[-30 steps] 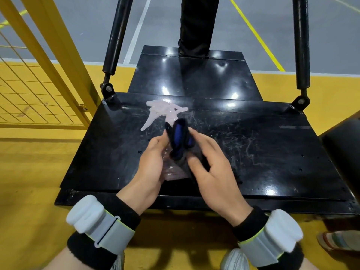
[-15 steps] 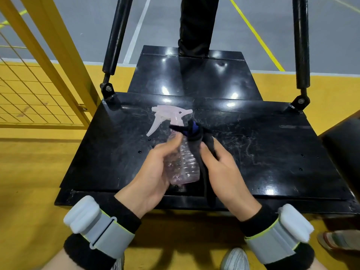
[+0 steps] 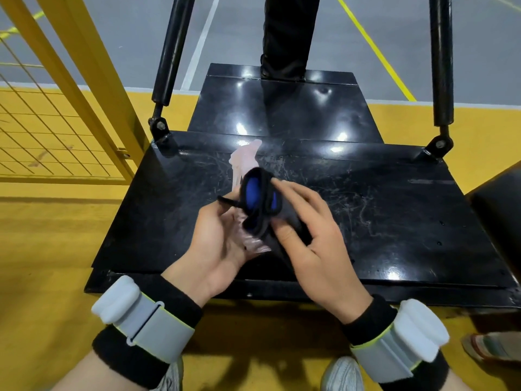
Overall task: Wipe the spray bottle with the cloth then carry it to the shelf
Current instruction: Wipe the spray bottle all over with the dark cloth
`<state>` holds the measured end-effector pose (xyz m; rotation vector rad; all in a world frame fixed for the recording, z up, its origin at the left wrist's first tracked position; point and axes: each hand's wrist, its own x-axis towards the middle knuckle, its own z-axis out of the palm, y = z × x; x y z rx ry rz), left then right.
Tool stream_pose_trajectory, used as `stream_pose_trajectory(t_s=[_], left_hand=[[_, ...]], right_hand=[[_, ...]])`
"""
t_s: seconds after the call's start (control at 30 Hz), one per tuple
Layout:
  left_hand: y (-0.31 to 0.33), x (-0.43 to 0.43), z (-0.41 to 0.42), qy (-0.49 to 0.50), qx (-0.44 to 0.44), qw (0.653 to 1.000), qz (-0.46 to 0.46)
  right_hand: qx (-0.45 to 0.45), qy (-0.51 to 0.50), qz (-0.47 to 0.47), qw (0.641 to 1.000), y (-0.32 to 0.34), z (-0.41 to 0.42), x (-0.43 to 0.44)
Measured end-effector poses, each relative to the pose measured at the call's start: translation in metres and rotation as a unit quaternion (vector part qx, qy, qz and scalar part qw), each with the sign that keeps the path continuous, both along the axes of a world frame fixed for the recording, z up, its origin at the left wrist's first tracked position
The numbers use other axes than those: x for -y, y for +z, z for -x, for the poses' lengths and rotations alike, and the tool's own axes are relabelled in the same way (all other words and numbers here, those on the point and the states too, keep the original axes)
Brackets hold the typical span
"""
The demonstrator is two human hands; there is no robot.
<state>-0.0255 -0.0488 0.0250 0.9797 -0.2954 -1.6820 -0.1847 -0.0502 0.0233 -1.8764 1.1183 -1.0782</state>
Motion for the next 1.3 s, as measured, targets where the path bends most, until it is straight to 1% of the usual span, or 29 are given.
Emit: stream_pose_trajectory(t_s=[0.1,0.17,0.2,0.23,0.3,0.4,0.47,0.5,0.53,0.6,0.63,0.7,0.77,0.83,0.87,0.9,0.97,1.0,1.1,1.17,1.23,1.3], left_hand=[[0.002,-0.002,0.002,-0.033,0.031,0.999,0.013],[0.002,-0.004,0.005,-0.059,0.047,0.996,0.038],[0.002,-0.005,0.008,-0.069,0.054,0.995,0.045],[0.001,-0.005,0.011,-0.073,0.060,0.995,0.045],[0.000,-0.003,0.013,-0.061,0.058,0.996,0.035],[0.000,0.002,0.008,-0.031,0.012,0.999,0.009],[-0.003,0.005,0.002,0.001,-0.019,1.000,-0.008],[-0.004,0.004,0.000,0.013,-0.028,0.999,-0.015],[-0.006,0.003,-0.002,0.018,-0.027,0.999,-0.019],[-0.006,0.002,-0.002,0.014,0.000,1.000,-0.015],[-0.005,0.002,0.000,0.010,0.012,1.000,-0.012],[-0.004,0.001,0.003,0.001,0.028,1.000,-0.006],[-0.004,-0.001,0.006,-0.015,0.053,0.998,0.000],[-0.003,-0.004,0.009,-0.034,0.063,0.997,0.006],[-0.002,-0.005,0.011,-0.043,0.068,0.997,0.010],[-0.002,-0.005,0.013,-0.052,0.077,0.996,0.016],[-0.002,-0.005,0.016,-0.049,0.086,0.995,0.022],[-0.003,-0.003,0.015,-0.037,0.073,0.997,0.015],[-0.004,0.003,0.005,0.003,0.000,1.000,-0.023],[-0.005,0.004,-0.001,0.021,-0.014,0.999,-0.038],[-0.007,0.003,-0.003,0.020,-0.010,0.999,-0.044],[-0.008,0.000,-0.001,-0.004,0.000,0.999,-0.040]], right_hand=[[0.083,-0.033,-0.117,0.989,0.003,0.003,0.011],[0.143,-0.024,-0.216,0.966,0.004,0.005,0.015],[0.158,-0.017,-0.248,0.956,0.004,0.006,0.015],[0.155,-0.012,-0.250,0.956,0.003,0.006,0.015],[0.110,-0.013,-0.190,0.976,-0.001,0.005,0.012],[0.043,0.010,-0.072,0.996,0.003,0.002,0.003],[-0.043,0.033,0.030,0.998,0.000,0.000,-0.003],[-0.075,0.043,0.065,0.994,0.000,0.000,-0.006],[-0.087,0.047,0.080,0.992,-0.001,0.000,-0.007],[-0.069,0.030,0.072,0.995,-0.003,-0.001,-0.006],[-0.038,0.014,0.048,0.998,-0.003,-0.001,-0.003],[0.041,-0.015,-0.041,0.998,-0.002,-0.001,0.003],[0.113,-0.036,-0.143,0.983,0.000,0.002,0.010],[0.167,-0.037,-0.244,0.955,0.000,0.005,0.014],[0.176,-0.033,-0.273,0.945,-0.001,0.006,0.014],[0.176,-0.030,-0.277,0.944,-0.001,0.005,0.013],[0.155,-0.031,-0.232,0.960,-0.003,0.003,0.011],[0.136,-0.029,-0.195,0.971,-0.002,0.001,0.008],[0.028,0.001,-0.054,0.998,0.000,-0.002,0.000],[-0.036,0.024,0.014,0.999,-0.001,-0.004,-0.006],[-0.034,0.023,0.013,0.999,-0.002,-0.005,-0.006],[0.020,-0.003,-0.035,0.999,-0.005,-0.004,0.000]])
